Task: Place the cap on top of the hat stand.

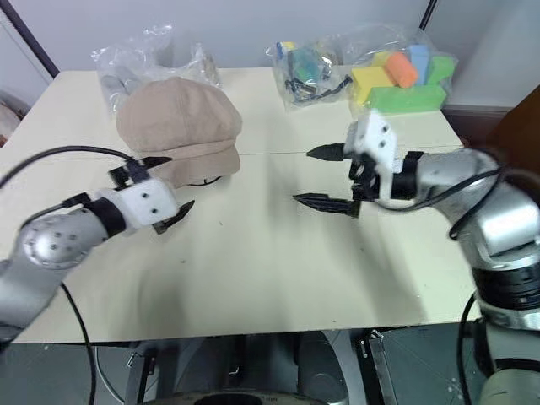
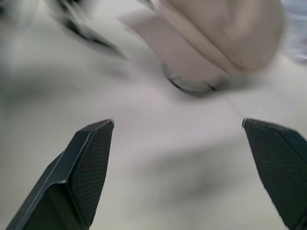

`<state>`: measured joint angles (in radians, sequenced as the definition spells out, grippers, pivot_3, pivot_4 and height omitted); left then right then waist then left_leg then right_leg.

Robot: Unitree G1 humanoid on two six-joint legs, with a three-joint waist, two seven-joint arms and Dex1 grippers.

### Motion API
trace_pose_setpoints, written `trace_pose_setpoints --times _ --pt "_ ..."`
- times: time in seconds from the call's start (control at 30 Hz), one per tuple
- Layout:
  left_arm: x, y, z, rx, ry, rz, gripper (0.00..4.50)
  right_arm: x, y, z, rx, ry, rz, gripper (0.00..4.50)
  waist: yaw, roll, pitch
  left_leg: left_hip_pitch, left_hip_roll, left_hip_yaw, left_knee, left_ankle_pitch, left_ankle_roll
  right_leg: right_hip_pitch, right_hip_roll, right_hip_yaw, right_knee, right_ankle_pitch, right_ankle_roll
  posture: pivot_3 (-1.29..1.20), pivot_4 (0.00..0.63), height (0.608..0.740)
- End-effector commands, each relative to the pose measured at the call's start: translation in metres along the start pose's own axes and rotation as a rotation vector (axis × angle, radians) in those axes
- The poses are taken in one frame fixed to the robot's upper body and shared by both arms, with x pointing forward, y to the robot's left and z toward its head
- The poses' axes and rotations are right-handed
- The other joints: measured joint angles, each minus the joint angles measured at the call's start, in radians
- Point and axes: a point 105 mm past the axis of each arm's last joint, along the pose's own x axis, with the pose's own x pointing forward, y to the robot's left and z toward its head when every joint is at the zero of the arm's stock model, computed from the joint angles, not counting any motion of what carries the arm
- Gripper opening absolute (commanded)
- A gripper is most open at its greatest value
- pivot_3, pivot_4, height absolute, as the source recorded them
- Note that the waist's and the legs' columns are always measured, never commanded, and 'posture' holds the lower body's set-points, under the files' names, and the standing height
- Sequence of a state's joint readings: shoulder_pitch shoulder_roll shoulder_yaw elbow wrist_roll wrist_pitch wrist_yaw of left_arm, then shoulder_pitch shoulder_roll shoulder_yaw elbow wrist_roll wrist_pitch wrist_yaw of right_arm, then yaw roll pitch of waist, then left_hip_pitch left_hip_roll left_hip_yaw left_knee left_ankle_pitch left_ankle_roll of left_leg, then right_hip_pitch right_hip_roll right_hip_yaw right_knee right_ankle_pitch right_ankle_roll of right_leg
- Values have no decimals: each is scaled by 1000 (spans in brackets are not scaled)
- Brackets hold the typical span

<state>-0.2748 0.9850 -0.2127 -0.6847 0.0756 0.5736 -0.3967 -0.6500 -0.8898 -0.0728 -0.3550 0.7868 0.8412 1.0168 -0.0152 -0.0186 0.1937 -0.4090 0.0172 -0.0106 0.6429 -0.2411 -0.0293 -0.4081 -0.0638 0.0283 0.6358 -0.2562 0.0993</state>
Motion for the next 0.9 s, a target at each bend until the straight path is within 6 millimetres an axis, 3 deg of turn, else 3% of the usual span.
trace_pose_setpoints --times 0.03,0.17,0.27,0.5,0.73,0.8,0.9 --pt "9 4 3 106 6 75 4500 -9 25 30 52 -64 131 4395 4 0 0 0 0 0 0 0 0 0 0 0 -1 0 0 0 150 740" --pt "19 0 3 138 11 89 4500 -10 24 35 75 -81 100 4395 5 0 0 -2 -1 1 1 0 1 0 -1 0 -3 0 0 0 150 740" --pt "20 2 2 140 11 102 3666 -9 20 33 81 -73 68 4500 5 0 0 -3 -1 1 2 0 1 0 -1 0 -3 0 0 0 150 740" --pt "15 7 -1 152 -13 142 104 -6 21 28 78 -60 62 4500 5 -1 0 -3 0 1 3 -1 1 0 -1 0 -3 1 1 0 150 740" --pt "-14 32 -20 131 -189 245 41 -5 12 21 85 -39 32 4500 3 0 0 -3 2 1 2 -1 2 -1 -1 0 -3 1 0 0 150 740" --pt "-19 29 -22 155 -285 203 41 -5 9 19 86 -33 26 4500 4 0 0 -3 5 2 2 -1 2 -1 -2 0 -4 1 -1 0 150 740" --pt "-23 30 -49 199 -332 129 41 -3 5 19 90 -33 23 4500 5 0 0 -3 5 4 2 -1 2 -1 -2 0 -4 1 -2 0 150 740"
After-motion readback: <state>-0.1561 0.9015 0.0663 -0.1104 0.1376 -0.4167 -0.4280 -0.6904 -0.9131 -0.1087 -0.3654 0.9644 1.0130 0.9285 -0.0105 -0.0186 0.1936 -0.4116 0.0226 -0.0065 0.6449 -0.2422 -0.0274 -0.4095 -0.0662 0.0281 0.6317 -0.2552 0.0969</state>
